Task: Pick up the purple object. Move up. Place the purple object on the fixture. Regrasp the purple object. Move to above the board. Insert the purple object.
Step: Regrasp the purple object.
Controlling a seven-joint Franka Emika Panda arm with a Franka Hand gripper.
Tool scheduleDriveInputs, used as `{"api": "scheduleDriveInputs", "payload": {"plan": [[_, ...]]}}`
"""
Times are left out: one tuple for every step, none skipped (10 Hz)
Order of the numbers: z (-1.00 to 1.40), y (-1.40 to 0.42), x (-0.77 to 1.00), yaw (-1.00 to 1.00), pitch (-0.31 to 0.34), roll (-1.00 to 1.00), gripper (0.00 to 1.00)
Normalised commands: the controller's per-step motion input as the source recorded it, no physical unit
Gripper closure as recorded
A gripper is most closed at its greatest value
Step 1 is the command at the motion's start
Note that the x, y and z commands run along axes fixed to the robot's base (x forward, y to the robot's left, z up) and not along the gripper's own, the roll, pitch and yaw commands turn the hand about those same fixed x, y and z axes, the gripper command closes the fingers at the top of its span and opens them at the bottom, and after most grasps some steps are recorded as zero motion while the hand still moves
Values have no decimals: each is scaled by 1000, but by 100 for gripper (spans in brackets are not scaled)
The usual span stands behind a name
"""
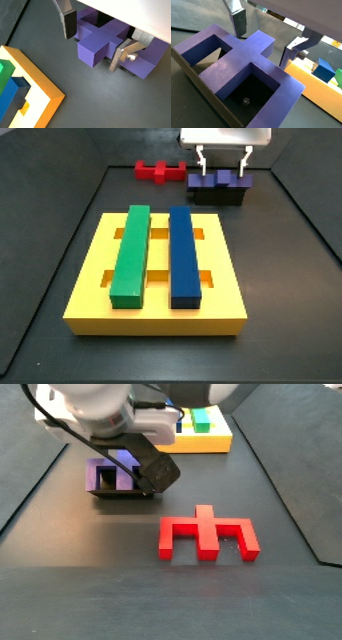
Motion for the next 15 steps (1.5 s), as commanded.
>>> {"api": "scheduleDriveInputs", "payload": {"plan": [[223,-40,0,0,0,757,0],[240,0,0,0,9,834,0],[197,0,0,17,0,949,0],[231,0,0,51,-131,971,0],[229,-20,0,100,-149,1000,0],[189,-57,0,111,-117,1000,0],[66,-89,0,94,-180,1000,0],[46,-120,-46,89,-206,1000,0],[26,-120,-77,86,-189,1000,0],[9,-114,-111,83,-143,1000,0],[6,-126,-109,94,-83,1000,0],[0,-134,-111,103,0,1000,0],[3,-143,-46,129,0,1000,0],[34,-177,17,131,0,1000,0],[43,-174,83,114,0,1000,0]]}}
